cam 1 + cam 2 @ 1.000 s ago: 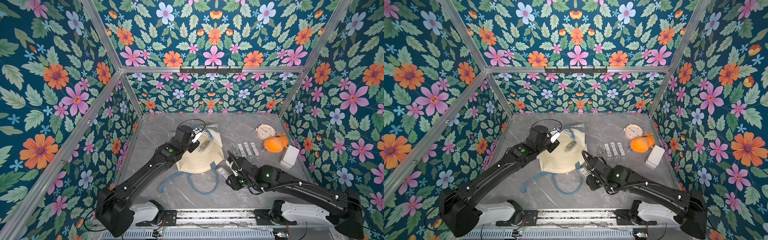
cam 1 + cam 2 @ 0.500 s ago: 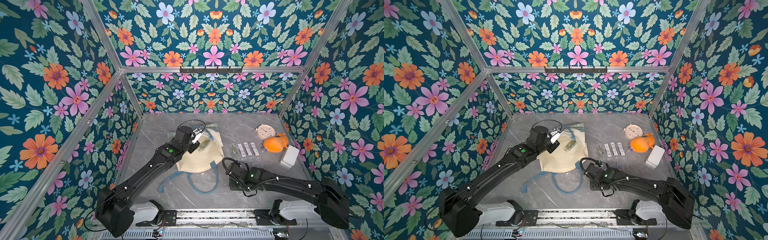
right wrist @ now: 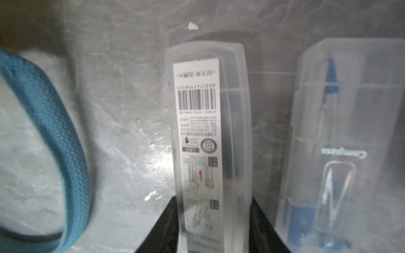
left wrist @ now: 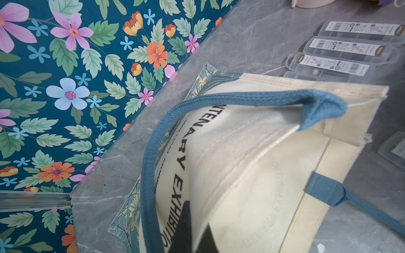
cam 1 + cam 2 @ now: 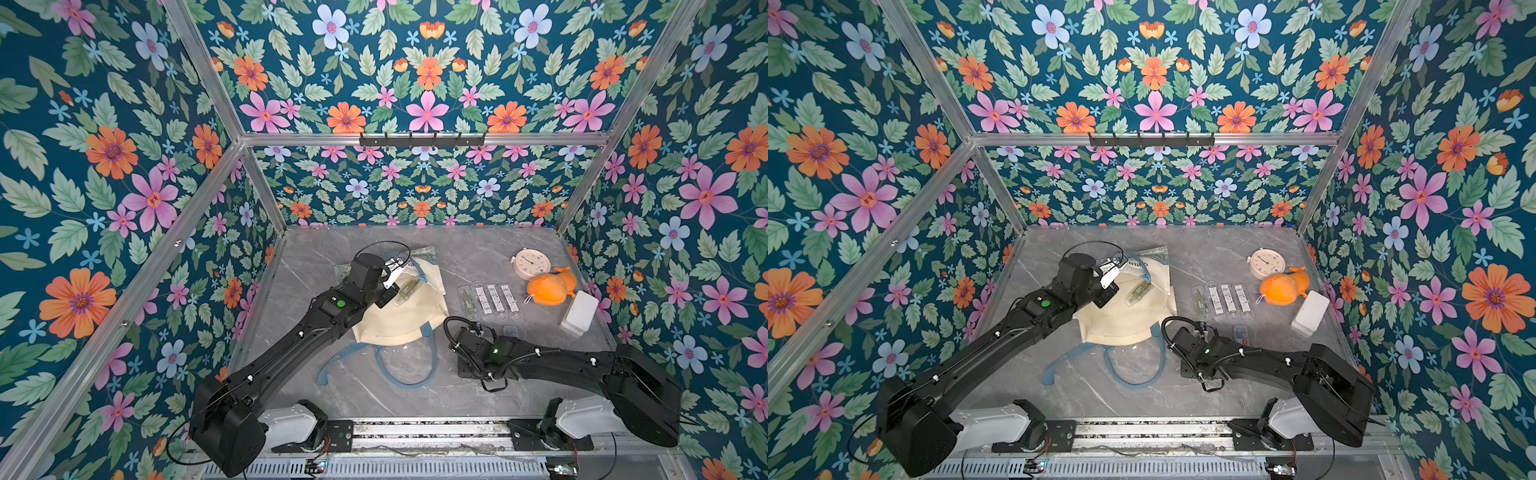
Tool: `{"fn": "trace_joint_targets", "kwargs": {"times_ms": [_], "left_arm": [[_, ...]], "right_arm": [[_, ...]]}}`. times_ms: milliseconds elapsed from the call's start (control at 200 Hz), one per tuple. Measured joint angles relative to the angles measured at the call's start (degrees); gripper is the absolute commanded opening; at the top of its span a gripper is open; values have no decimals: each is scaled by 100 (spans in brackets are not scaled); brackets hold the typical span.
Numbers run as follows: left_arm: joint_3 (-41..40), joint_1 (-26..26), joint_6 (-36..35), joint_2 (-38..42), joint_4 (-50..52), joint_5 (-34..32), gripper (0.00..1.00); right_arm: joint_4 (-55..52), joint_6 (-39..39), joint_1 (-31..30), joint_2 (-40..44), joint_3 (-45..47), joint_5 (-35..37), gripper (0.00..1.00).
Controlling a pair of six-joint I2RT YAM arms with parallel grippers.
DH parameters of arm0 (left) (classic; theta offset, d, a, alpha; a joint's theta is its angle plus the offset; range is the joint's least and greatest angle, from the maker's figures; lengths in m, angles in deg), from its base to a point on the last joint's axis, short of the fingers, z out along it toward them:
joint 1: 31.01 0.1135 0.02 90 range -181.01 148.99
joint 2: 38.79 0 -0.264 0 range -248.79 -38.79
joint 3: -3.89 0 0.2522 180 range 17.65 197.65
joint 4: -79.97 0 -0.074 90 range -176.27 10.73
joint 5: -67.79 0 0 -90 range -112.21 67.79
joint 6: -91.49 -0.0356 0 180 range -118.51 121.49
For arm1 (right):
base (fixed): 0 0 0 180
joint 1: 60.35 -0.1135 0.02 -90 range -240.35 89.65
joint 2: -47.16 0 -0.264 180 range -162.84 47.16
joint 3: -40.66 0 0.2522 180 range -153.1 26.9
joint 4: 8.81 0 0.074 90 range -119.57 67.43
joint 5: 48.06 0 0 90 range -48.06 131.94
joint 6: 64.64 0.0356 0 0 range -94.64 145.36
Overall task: Take out the compass set from the canvas bag
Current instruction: Place the compass set at the center of the board.
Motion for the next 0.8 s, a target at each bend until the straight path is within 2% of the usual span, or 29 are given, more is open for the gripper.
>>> {"fn": "trace_joint_targets", "kwargs": {"times_ms": [200,400,610,800], "left_arm": [[0,0,0,-4,-2,0,0],[0,0,0,-4,-2,2,0],[2,0,0,-37,-17,9,0],[22,0,2,-42,-13,7,0]], "right_arm": [[11,-404,474,321,238,37,29],[-378,-706,647,505,273,221,30],[-446,-999,774,748,435,284,46],[-769,-1174,780,887,227,254,55]]}}
